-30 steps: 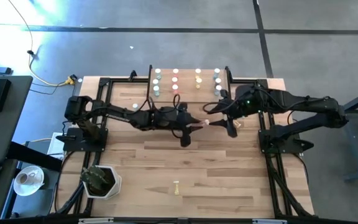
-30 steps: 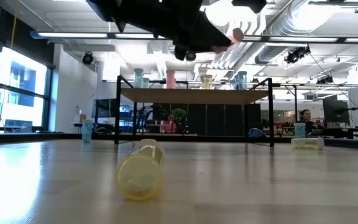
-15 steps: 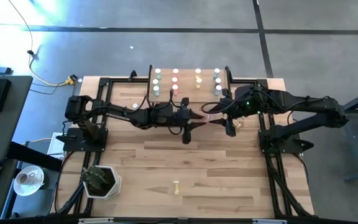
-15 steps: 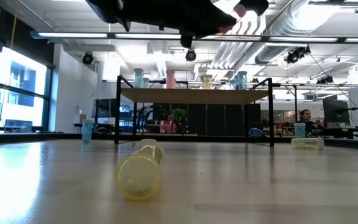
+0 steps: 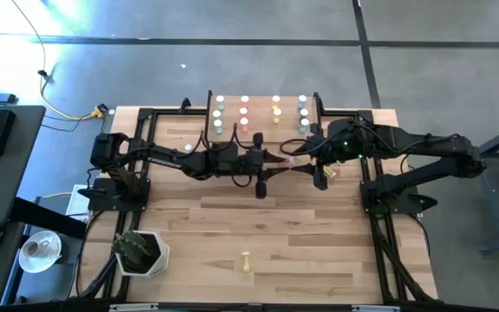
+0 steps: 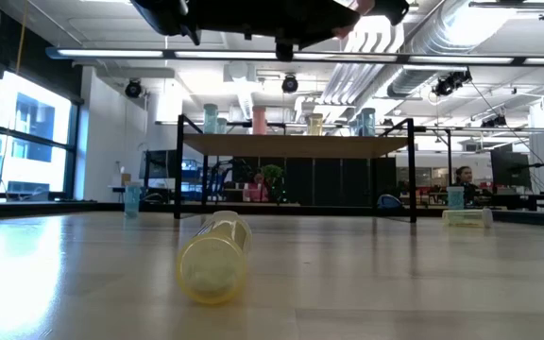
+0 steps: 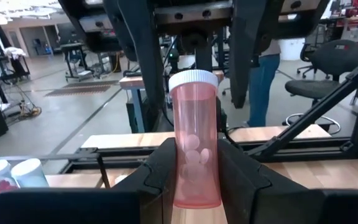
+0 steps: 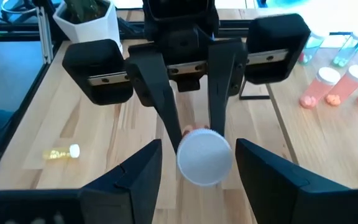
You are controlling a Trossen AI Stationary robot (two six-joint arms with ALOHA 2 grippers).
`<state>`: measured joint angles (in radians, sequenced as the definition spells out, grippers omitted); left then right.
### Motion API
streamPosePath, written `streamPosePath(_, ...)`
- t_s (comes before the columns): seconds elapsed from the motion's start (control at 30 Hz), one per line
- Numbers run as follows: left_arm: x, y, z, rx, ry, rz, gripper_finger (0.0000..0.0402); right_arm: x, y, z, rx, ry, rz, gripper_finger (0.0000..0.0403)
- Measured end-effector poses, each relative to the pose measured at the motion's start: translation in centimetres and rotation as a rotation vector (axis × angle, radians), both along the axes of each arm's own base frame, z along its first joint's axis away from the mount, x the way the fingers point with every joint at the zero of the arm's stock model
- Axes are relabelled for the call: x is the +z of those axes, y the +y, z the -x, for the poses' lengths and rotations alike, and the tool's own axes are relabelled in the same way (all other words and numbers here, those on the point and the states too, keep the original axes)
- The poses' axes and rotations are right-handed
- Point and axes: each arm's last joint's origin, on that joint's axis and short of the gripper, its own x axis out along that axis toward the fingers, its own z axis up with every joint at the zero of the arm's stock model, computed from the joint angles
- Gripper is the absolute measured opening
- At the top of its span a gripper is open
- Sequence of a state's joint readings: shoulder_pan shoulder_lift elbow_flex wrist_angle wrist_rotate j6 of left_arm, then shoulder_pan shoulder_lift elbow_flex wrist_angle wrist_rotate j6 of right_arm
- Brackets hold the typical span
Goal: Pick and place medicine bottles onto shelf by color
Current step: Put the pink pill bottle on the shelf
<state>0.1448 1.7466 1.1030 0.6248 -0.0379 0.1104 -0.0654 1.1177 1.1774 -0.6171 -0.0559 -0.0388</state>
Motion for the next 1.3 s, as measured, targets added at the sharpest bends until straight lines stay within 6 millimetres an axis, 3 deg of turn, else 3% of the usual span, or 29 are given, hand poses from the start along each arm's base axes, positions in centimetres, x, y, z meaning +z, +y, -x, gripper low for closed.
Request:
streamPosePath(0.13,0.03,0.03,0.0,0.009,0.002,-0.028,0.0083,-0.08,-0.01,-0.1,-0.007,0.004,-0.012,0.0186)
streamPosePath(0.43,-0.01,0.11,0.02,0.029,0.008,-0.033,0.0083,-0.29,-0.03,-0.33,-0.009,0.015,-0.014,0.0109)
streamPosePath(0.8,-0.07,0.14,0.03,0.034,0.014,-0.031,0.0086,-0.3,-0.03,-0.35,-0.016,0.015,-0.028,0.0101)
streamPosePath(1.3,-0.86,0.37,0.12,0.069,0.1,-0.022,0.0188,-0.31,-0.04,-0.39,-0.025,0.014,-0.032,0.0099)
